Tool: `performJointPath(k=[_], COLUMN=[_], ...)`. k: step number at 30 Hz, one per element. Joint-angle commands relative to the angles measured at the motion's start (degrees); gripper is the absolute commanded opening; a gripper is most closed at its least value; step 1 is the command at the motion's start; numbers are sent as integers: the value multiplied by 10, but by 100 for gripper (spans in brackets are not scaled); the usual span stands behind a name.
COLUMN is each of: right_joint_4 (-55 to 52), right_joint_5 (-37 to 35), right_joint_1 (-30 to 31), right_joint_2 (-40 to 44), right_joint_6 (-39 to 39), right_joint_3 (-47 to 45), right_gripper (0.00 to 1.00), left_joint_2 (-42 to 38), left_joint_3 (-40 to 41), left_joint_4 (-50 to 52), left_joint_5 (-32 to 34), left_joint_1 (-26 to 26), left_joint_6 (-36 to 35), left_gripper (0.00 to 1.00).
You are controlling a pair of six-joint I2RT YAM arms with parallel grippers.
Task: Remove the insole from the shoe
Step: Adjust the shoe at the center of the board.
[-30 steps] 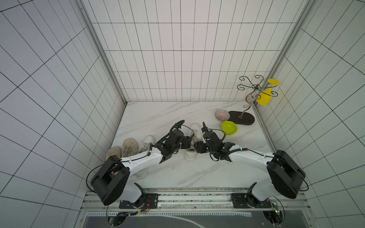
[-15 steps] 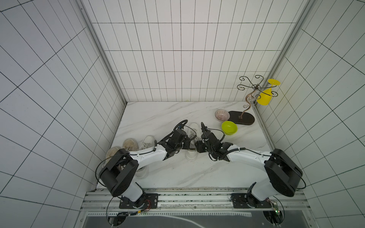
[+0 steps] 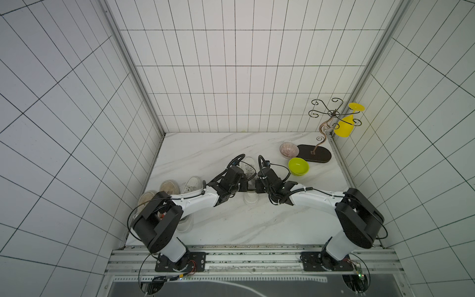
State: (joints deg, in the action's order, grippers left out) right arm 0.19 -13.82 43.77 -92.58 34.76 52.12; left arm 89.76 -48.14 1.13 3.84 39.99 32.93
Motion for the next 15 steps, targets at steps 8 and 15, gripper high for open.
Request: performJointPath(k=[8, 15], right_joint_4=[-84, 22], right_joint_5=[-124, 40], right_joint_1=[-119, -117], right_joint_2=[41, 70], right_joint_6=[44, -58], right_joint_3=[-62, -108], right_gripper=[12, 18], left_joint_2=[-41, -19], left_joint_3=[66, 50], left_joint_4=[-5, -34], left_joint_5=[54, 13], left_joint_1=[-38, -6], left_joint_6=[39, 21], left_gripper=[0, 0])
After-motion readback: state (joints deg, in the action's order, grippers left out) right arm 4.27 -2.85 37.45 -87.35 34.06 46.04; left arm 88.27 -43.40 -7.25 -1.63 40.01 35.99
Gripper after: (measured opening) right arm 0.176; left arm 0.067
